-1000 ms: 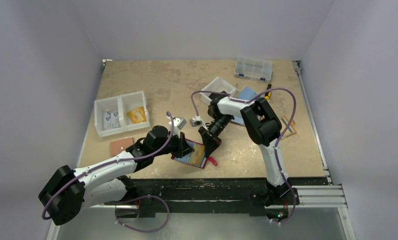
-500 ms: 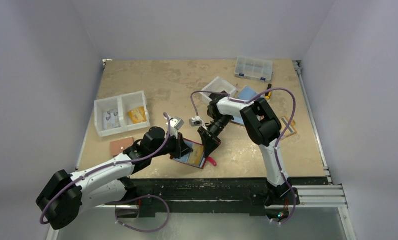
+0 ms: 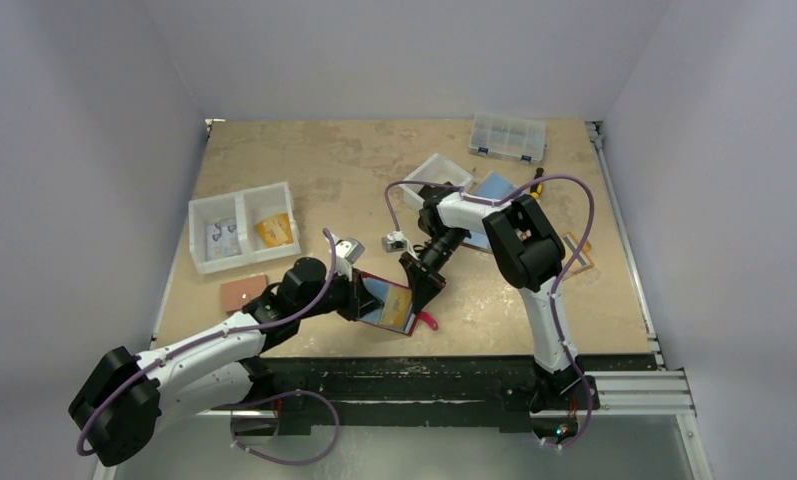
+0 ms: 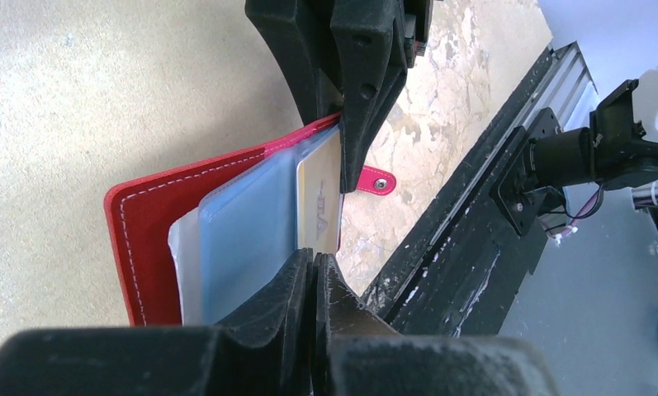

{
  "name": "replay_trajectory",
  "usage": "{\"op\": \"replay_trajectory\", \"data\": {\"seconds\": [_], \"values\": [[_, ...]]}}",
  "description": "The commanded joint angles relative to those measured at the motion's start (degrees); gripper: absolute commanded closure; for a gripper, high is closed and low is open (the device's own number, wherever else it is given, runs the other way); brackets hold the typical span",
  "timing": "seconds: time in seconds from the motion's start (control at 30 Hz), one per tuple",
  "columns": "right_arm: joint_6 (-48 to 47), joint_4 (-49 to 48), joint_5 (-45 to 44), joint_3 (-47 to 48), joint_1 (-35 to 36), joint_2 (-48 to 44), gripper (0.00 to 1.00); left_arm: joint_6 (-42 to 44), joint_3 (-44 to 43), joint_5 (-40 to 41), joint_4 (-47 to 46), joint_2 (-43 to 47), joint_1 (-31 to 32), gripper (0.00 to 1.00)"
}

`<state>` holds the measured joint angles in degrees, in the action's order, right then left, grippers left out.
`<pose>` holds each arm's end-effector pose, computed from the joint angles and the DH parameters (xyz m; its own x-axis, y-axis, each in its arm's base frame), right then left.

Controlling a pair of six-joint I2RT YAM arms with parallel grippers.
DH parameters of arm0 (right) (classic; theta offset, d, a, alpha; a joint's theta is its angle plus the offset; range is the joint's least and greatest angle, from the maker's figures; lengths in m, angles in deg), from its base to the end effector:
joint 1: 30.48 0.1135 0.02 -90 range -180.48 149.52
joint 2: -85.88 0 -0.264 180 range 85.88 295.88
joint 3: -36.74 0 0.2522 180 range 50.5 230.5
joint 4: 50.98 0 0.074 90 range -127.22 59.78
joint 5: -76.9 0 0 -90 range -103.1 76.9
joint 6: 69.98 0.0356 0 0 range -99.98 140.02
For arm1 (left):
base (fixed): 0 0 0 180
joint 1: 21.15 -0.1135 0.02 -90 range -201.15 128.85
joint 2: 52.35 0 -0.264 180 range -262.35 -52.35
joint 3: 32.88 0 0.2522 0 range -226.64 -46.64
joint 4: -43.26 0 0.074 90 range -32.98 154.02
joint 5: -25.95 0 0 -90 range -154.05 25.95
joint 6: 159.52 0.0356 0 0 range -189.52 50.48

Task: Take the credit cards out of the card holder
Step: Remove the credit card from the card holder.

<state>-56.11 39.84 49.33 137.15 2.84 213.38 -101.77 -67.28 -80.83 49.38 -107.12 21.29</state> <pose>0.2859 0.2257 0.1281 -0.2668 -0.7131 -0.6483 -0.6947 -0.3239 0.6422 0.1413 -0.1431 0.1932 -0.7249 -0.0294 -0.6882 0.5320 0.6107 -0.5865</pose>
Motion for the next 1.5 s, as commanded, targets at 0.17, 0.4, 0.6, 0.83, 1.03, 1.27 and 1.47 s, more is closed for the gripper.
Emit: {"op": "replay_trajectory", "data": {"seconds": [0.17,0.4,0.6,0.83,1.03,1.27,1.47], "values": [[0.03,1.07,1.26,1.56,-0.09,-0.32,1.00,-3.03,0.67,-1.04,-5.44,-2.84,-0.23,0.71],[0.11,1.19,1.44,1.52,-0.09,-0.49,1.00,-2.69,-0.78,-0.63,-5.96,-6.41,-0.20,0.63],[0.11,1.34,1.55,1.57,-0.02,-0.49,1.00,-3.39,-0.59,-1.51,-9.02,-8.59,-0.19,0.64],[0.20,1.25,1.60,1.59,-0.10,-0.22,1.00,-6.22,-0.05,-3.60,-15.60,-11.84,-0.21,0.81],[0.33,1.18,1.47,1.64,-0.04,0.02,0.98,-6.21,-0.14,-3.46,-15.78,-12.85,-0.26,1.00],[0.55,1.05,1.39,1.53,-0.15,0.45,0.89,-5.44,2.72,-0.83,-13.73,-7.67,-0.57,1.00],[0.55,1.22,1.63,1.45,-0.19,0.91,0.87,-6.77,6.30,0.44,-13.03,-2.87,-1.58,1.00]]}}
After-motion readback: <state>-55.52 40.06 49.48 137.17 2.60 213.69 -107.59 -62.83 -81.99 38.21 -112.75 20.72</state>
